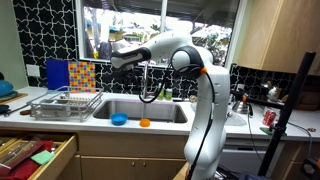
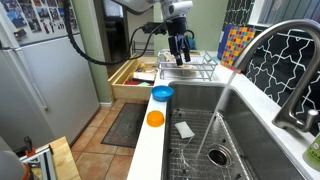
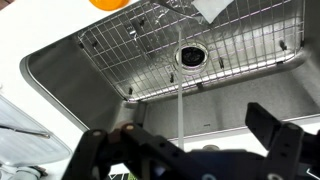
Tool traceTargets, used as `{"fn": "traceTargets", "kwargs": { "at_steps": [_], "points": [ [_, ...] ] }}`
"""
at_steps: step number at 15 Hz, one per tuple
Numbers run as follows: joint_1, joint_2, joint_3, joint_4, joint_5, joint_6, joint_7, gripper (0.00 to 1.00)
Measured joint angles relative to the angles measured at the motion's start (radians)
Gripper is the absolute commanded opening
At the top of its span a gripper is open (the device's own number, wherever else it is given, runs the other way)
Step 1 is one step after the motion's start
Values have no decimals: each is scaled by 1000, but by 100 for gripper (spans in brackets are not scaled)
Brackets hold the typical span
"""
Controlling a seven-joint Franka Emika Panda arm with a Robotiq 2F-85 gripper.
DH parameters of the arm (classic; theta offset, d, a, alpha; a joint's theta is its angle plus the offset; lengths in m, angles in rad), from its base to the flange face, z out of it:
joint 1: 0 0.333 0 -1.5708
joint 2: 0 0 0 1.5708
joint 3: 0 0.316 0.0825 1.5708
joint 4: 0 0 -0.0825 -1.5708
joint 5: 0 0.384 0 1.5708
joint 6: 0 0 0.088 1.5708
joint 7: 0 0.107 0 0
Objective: Rinse the orange bowl under the faucet
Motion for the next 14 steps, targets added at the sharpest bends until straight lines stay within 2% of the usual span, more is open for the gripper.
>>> {"fn": "traceTargets", "kwargs": {
  "at_steps": [2, 5, 9, 14],
  "points": [
    [1, -8, 5, -23, 17, 5, -59, 100],
    [0, -66, 8, -118, 94, 21, -203, 100],
    [-14, -212, -2, -306, 161, 37, -438, 100],
    [-46, -372, -27, -539, 174, 66, -760, 100]
  ]
}}
